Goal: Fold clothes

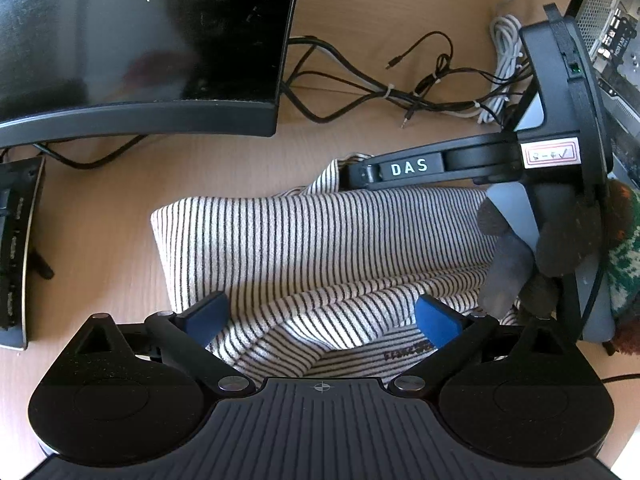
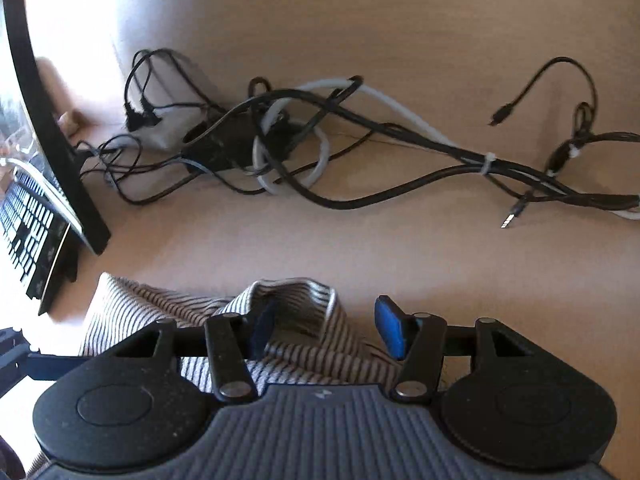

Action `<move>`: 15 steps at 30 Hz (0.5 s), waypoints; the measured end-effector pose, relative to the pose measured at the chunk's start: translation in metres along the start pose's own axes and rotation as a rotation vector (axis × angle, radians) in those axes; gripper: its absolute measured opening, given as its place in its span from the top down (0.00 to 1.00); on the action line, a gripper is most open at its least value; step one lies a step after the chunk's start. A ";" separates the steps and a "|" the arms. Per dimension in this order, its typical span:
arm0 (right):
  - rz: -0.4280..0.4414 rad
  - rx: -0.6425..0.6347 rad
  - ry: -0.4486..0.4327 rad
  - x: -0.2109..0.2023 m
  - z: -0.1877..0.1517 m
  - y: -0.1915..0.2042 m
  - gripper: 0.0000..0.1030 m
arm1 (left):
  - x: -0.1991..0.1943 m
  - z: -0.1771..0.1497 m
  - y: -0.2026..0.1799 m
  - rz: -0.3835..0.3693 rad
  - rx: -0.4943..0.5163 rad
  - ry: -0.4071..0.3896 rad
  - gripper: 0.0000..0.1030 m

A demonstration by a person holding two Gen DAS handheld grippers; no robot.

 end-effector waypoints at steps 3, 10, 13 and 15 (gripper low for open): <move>0.017 0.008 0.007 0.004 -0.001 0.001 0.63 | 0.000 0.000 -0.001 0.001 -0.001 0.000 0.00; 0.077 0.056 -0.068 -0.028 0.008 0.011 0.96 | -0.006 0.000 0.000 -0.006 -0.018 -0.005 0.00; 0.148 0.117 -0.123 -0.064 0.006 0.021 0.96 | -0.020 0.001 0.005 -0.036 -0.054 -0.024 0.00; 0.197 0.168 -0.144 -0.087 -0.010 0.030 0.96 | -0.034 -0.001 0.010 -0.063 -0.081 -0.051 0.00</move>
Point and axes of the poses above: each gripper's, at about its wrist camera, not at the fingertips, and x roughly the way its jaws point, y to its left, z to its top, the point moved 10 cm from there along x, roughly the way its jaws point, and after that the axes turned 7 degrees about z, right-handed, at the moved point
